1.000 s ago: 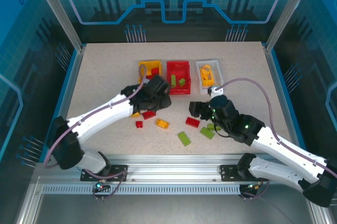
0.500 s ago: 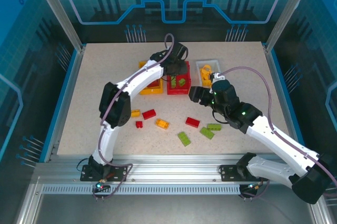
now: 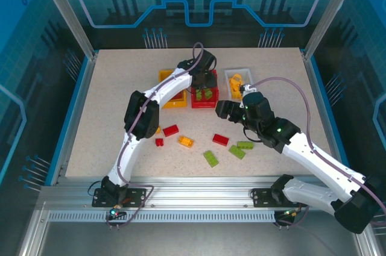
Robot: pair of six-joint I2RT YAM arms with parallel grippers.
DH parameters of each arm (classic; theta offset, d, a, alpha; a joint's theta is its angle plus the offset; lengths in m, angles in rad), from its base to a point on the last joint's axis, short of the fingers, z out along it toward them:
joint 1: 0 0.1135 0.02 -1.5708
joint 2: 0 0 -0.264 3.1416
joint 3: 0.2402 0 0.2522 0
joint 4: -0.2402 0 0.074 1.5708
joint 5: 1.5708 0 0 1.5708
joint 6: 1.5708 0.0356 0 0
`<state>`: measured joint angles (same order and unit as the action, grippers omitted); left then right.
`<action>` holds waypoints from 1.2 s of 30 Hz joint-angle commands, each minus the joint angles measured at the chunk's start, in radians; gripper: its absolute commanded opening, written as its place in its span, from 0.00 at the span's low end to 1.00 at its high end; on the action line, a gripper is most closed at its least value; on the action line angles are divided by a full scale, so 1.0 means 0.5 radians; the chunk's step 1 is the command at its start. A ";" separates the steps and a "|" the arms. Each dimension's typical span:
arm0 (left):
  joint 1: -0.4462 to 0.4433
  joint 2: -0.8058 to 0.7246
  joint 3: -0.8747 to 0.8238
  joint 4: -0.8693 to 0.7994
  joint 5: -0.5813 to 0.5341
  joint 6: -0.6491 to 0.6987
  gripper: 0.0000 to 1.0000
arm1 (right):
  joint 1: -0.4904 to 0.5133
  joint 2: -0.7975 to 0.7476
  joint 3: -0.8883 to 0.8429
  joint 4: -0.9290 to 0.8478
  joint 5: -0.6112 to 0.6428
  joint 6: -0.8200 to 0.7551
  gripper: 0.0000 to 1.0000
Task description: Sort the legos into containers by color
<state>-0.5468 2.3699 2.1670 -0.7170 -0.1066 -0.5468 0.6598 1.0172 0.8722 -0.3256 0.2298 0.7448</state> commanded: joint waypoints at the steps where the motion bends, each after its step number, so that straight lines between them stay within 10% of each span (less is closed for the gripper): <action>1: 0.001 -0.232 -0.023 -0.041 0.044 0.024 0.57 | -0.025 -0.048 -0.017 -0.050 -0.020 -0.004 0.81; 13: -0.088 -1.159 -0.805 0.184 -0.036 -0.103 0.54 | 0.055 -0.015 0.113 -0.331 -0.069 -0.364 0.79; 26: -0.131 -3.105 -2.646 0.059 -0.234 -0.653 0.57 | 0.671 1.310 0.634 -0.551 -0.202 -1.227 0.84; 36: -0.128 -3.925 -2.954 -0.377 -0.298 -0.838 0.59 | 0.668 1.979 1.089 -0.737 -0.144 -1.359 0.80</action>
<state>-0.6071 0.4347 0.7052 -0.8280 -0.2230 -0.9245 0.9924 1.9640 1.3735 -0.6292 0.1345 0.0998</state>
